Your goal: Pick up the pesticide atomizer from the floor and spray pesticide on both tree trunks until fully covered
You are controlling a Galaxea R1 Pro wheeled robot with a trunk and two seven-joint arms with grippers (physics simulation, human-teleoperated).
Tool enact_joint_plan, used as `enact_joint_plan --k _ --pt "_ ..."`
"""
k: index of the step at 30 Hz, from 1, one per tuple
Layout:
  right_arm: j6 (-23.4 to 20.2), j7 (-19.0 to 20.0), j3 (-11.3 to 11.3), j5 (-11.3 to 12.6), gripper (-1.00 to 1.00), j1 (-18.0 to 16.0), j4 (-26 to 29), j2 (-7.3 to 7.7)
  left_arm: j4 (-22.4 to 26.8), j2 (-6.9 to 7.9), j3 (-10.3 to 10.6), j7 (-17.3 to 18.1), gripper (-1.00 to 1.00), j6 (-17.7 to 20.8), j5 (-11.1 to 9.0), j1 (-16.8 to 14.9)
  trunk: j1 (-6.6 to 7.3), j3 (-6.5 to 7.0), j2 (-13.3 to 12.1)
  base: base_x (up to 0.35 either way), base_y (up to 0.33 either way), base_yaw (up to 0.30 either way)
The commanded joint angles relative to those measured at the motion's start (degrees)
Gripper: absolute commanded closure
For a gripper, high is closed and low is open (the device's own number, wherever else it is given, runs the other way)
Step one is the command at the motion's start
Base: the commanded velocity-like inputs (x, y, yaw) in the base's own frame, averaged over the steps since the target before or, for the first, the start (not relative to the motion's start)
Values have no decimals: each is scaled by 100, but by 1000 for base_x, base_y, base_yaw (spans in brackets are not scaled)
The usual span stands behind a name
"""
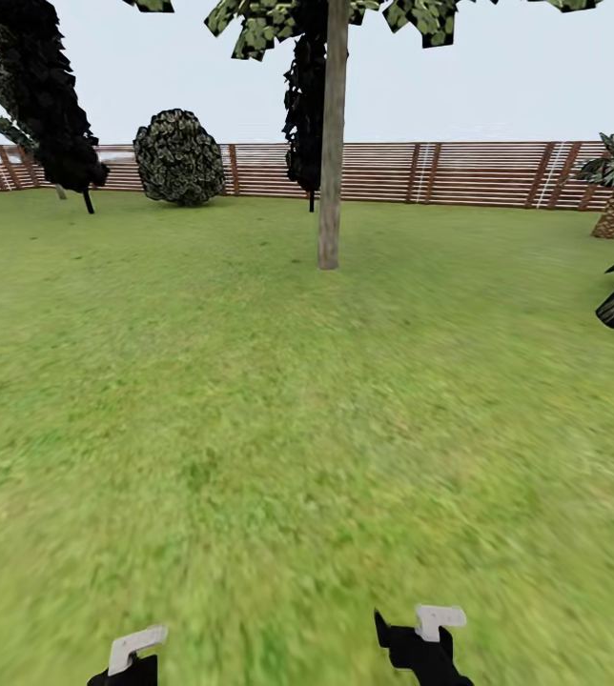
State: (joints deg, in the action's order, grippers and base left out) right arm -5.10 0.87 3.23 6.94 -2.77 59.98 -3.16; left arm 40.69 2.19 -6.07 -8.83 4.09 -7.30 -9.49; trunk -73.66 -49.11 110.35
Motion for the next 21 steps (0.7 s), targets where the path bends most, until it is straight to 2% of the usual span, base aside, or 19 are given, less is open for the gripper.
enact_joint_plan --k 1,21 --pt "0 0 1 0 -100 -1 2 0 0 0 0 -5 100 -2 7 0 0 0 0 336 0 0" --pt "0 1 6 8 -100 1 -7 0 0 0 9 -22 100 -5 9 0 0 0 0 337 0 0"
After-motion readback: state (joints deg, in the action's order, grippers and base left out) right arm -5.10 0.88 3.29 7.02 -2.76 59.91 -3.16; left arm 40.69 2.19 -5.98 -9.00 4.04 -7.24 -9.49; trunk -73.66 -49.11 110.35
